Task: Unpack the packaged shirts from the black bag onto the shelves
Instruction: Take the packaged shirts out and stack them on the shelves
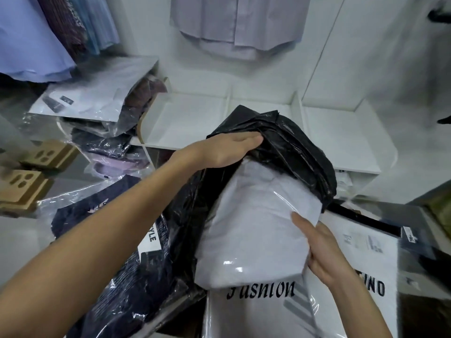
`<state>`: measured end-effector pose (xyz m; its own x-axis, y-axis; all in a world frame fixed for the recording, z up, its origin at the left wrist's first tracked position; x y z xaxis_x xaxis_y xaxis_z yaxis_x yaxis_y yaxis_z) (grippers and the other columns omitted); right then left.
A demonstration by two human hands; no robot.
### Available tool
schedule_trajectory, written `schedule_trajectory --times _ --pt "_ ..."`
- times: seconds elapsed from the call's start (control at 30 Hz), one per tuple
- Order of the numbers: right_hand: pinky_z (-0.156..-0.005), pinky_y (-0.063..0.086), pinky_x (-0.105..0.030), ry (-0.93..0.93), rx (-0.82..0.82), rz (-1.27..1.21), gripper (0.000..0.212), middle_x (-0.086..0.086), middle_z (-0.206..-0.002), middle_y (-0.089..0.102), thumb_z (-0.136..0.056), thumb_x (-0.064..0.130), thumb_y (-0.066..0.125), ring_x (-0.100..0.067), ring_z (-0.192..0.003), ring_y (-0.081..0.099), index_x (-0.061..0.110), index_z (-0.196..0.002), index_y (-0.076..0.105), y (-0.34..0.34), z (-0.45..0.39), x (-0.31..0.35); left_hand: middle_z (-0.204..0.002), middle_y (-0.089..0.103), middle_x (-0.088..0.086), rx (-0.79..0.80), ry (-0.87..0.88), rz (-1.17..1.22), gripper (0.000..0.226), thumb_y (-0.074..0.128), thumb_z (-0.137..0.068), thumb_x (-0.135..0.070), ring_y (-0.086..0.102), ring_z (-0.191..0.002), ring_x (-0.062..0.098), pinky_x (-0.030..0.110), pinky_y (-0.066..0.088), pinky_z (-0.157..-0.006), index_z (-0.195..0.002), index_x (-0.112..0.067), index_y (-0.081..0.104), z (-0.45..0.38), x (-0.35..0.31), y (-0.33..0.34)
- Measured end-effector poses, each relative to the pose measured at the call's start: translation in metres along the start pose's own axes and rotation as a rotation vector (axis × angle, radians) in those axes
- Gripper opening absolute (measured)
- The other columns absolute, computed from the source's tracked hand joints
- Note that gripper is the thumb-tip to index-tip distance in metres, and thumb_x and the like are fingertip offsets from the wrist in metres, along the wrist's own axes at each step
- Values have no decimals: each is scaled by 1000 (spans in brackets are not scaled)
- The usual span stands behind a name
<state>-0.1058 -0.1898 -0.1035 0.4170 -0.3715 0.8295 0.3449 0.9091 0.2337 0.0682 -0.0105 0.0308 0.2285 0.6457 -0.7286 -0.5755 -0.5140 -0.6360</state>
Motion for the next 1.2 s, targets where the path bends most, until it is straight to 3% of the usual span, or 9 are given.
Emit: schedule_trajectory --times 0.2,0.33,0.47,0.6,0.73,0.83,0.93,1.0,1.2 --pt "-56 58 -27 236 -67 119 29 -20 -103 77 -97 14 66 -28 -82 77 -2 -121 65 -36 16 -50 -163 28 -17 -59 42 -83 52 34 -108 -50 22 -151 3 10 10 -107 -157 -35 32 -4 9 -10" --pt "-62 54 -22 73 -187 174 12 -3 -88 74 -98 16 66 -17 -80 73 24 -107 64 -41 27 -57 -164 28 -16 -188 65 22 54 36 -106 -52 23 -152 6 13 14 -108 -158 -45 22 -6 9 -30" --pt "-85 59 -31 10 -31 270 46 0 -113 77 -88 5 74 -16 -106 74 24 -129 63 -15 33 -61 -164 25 -19 -252 84 170 56 37 -102 -59 22 -152 4 22 15 -119 -155 -52 24 -9 13 -44" --pt "-92 57 -30 -152 -47 359 34 3 -117 76 -96 6 67 -18 -113 71 20 -126 67 1 42 -39 -164 25 -21 -30 109 164 55 40 -96 -67 18 -152 1 35 12 -127 -149 -57 32 -11 25 -15" --pt "-93 54 -18 -320 -32 445 31 9 -120 75 -98 9 65 -9 -114 69 22 -126 69 13 52 5 -155 43 -19 114 231 112 59 58 -98 -52 38 -141 -3 25 26 -122 -153 -38 41 -2 24 9" --pt "-88 57 -23 -410 25 462 30 4 -118 76 -98 6 64 -13 -110 72 16 -125 70 20 59 37 -143 54 -25 82 333 15 75 78 -83 -51 50 -128 -11 14 37 -111 -149 -35 47 8 7 9" --pt "-80 57 -22 -491 60 444 25 -1 -112 78 -97 5 65 -13 -100 74 13 -120 72 27 61 60 -94 70 -25 -16 337 3 42 86 -73 -54 64 -85 -8 18 48 -77 -100 -25 71 17 -3 2" --pt "-77 57 -23 -483 76 418 22 -1 -108 79 -94 7 69 -12 -95 74 13 -115 72 28 60 67 -65 55 -8 -75 331 161 47 90 -73 -43 49 -59 5 23 38 -57 -69 -6 60 24 -7 -10" --pt "-82 56 -23 -392 160 748 29 12 -106 79 -83 23 84 -7 -101 74 25 -111 76 12 39 65 -50 36 -13 -291 261 119 49 90 -74 -37 31 -42 5 20 24 -40 -59 -14 50 42 -26 -54"
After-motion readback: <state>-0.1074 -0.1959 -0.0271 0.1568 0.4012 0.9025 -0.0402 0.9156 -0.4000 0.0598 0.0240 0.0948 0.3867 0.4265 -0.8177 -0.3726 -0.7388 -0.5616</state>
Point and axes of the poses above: each hand's wrist, its own z-axis away from the middle knuckle, its own y-axis out of the palm, x = y × z, the point moved 6 cm from there along -z, towards the middle knuckle
